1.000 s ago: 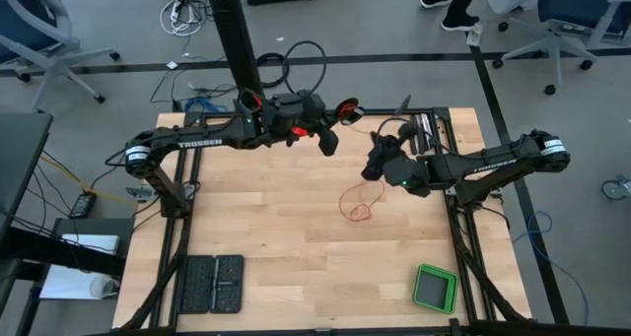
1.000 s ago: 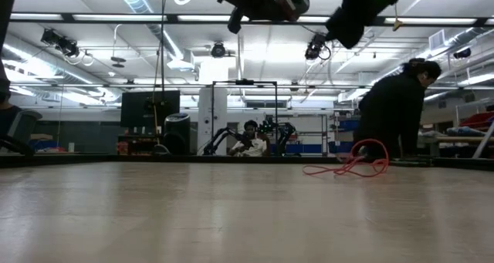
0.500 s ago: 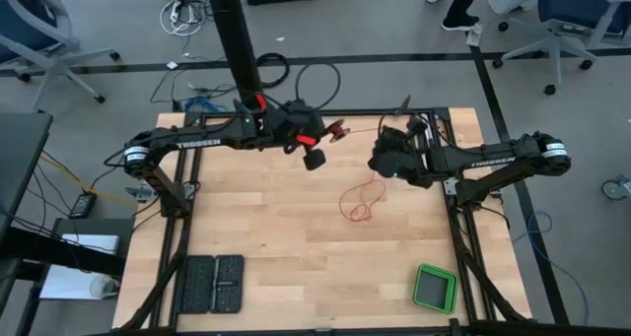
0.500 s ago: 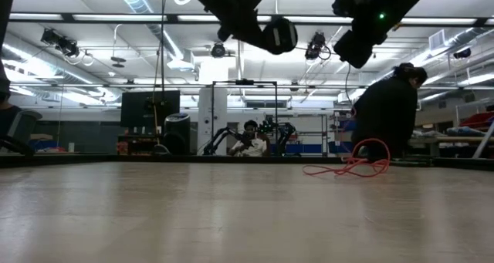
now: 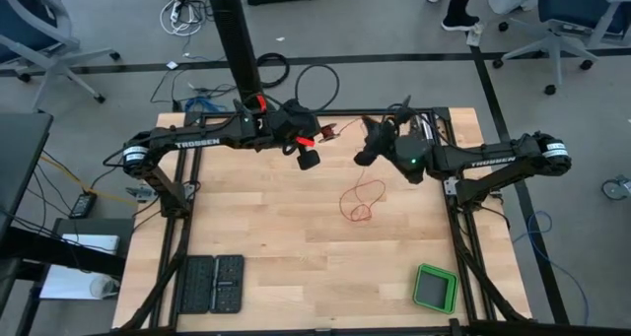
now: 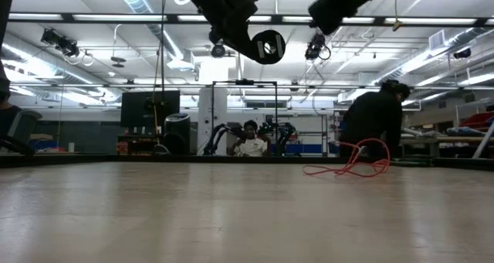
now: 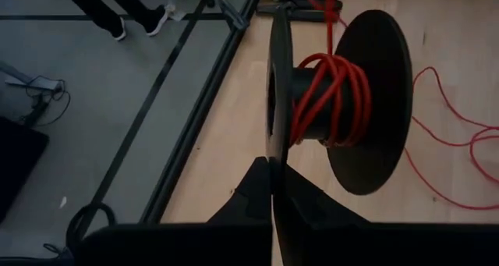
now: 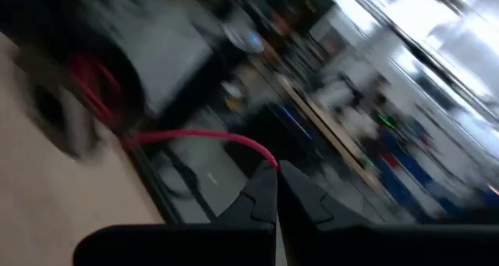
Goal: Coil cords
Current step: Coil the red wire cable onto the black spool
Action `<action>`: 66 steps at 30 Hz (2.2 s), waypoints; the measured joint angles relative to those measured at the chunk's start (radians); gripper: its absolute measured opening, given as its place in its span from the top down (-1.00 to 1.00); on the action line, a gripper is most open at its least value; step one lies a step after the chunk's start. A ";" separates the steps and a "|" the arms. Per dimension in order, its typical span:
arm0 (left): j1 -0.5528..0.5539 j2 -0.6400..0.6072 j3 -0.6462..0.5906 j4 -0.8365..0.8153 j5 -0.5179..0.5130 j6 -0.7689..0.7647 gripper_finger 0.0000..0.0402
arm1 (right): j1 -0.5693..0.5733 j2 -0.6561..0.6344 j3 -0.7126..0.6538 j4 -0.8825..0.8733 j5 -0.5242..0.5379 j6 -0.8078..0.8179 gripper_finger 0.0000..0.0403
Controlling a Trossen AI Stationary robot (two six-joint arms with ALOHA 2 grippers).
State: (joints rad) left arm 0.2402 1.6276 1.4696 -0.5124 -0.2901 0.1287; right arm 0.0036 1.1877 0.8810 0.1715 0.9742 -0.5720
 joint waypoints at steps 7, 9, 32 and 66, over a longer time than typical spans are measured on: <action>0.000 0.000 0.000 0.031 -0.011 -0.033 0.99 | 0.001 0.005 0.000 0.108 -0.253 0.037 1.00; 0.000 0.000 0.000 0.063 -0.013 -0.058 0.99 | 0.001 0.005 0.000 0.111 -0.284 0.098 1.00; 0.000 0.002 0.000 0.421 0.172 -0.220 0.99 | -0.021 0.038 0.000 0.094 -0.420 0.231 1.00; 0.000 0.002 -0.001 0.322 0.185 -0.158 0.99 | -0.062 0.004 -0.464 0.114 -0.580 0.562 0.24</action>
State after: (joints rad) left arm 0.2405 1.6299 1.4685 -0.1905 -0.1047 -0.0288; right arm -0.0581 1.1915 0.4168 0.2859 0.3946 -0.0105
